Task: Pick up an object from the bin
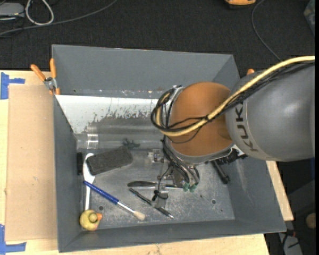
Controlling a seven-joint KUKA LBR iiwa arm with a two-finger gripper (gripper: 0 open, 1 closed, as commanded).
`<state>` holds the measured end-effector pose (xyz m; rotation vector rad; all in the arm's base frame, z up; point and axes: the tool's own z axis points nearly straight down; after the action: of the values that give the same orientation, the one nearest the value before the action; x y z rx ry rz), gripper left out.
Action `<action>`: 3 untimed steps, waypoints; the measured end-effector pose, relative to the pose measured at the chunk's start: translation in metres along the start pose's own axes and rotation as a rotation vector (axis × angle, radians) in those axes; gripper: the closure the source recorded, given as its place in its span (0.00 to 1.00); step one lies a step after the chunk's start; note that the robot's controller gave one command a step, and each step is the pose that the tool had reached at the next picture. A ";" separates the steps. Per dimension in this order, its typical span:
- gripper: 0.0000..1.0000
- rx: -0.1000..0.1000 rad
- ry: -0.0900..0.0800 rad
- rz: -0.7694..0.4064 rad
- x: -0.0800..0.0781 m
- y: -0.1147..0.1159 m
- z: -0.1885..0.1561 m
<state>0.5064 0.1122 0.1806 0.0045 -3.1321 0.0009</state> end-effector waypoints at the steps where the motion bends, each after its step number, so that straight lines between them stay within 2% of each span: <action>1: 0.00 -0.001 -0.007 0.005 -0.002 -0.001 -0.003; 2: 0.00 -0.002 -0.011 0.079 -0.049 -0.061 0.073; 3: 0.00 -0.005 -0.015 0.018 -0.069 -0.081 0.110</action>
Offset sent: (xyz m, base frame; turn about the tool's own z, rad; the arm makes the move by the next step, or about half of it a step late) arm 0.0665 -0.0889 -0.1106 0.1144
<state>0.5743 0.0313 0.0698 -0.0232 -3.1474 -0.0075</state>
